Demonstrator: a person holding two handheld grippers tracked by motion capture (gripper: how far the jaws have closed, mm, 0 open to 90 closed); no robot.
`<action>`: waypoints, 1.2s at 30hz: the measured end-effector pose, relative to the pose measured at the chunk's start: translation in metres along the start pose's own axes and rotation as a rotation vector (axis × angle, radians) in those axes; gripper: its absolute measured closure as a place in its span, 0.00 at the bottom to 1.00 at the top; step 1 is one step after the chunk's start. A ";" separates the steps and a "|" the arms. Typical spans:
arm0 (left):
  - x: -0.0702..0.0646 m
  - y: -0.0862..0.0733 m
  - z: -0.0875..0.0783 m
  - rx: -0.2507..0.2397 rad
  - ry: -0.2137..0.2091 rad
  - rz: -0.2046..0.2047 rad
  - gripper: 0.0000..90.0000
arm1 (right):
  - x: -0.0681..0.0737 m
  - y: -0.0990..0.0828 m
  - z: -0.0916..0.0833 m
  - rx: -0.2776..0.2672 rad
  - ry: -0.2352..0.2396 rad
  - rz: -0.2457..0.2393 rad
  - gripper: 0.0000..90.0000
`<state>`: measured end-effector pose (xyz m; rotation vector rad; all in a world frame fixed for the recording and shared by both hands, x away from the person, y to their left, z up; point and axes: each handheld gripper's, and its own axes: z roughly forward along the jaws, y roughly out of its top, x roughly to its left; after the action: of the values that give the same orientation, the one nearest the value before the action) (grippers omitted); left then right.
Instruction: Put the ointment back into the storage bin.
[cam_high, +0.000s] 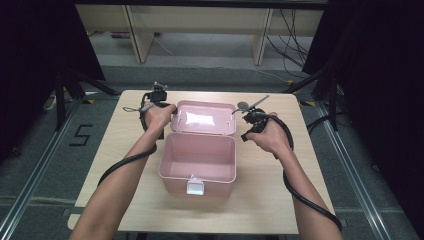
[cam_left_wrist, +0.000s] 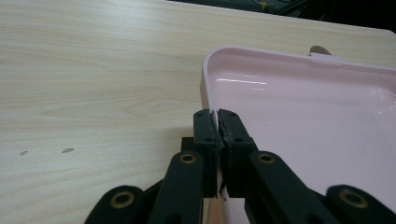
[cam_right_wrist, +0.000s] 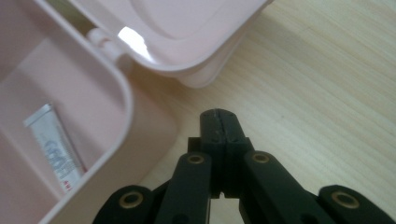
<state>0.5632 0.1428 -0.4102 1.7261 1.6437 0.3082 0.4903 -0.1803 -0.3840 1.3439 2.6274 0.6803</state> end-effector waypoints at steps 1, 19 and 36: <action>0.000 0.000 0.000 -0.002 -0.002 -0.003 0.96 | 0.005 -0.001 -0.005 -0.008 0.011 0.033 1.00; 0.000 0.000 0.000 -0.004 -0.005 -0.003 0.96 | 0.056 -0.022 -0.042 -0.007 0.132 -0.091 1.00; 0.002 -0.001 -0.004 -0.031 -0.018 -0.017 0.97 | 0.063 -0.021 -0.024 0.009 0.149 -0.087 1.00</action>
<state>0.5600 0.1462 -0.4089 1.6867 1.6315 0.3070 0.4297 -0.1491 -0.3658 1.2166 2.7886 0.7851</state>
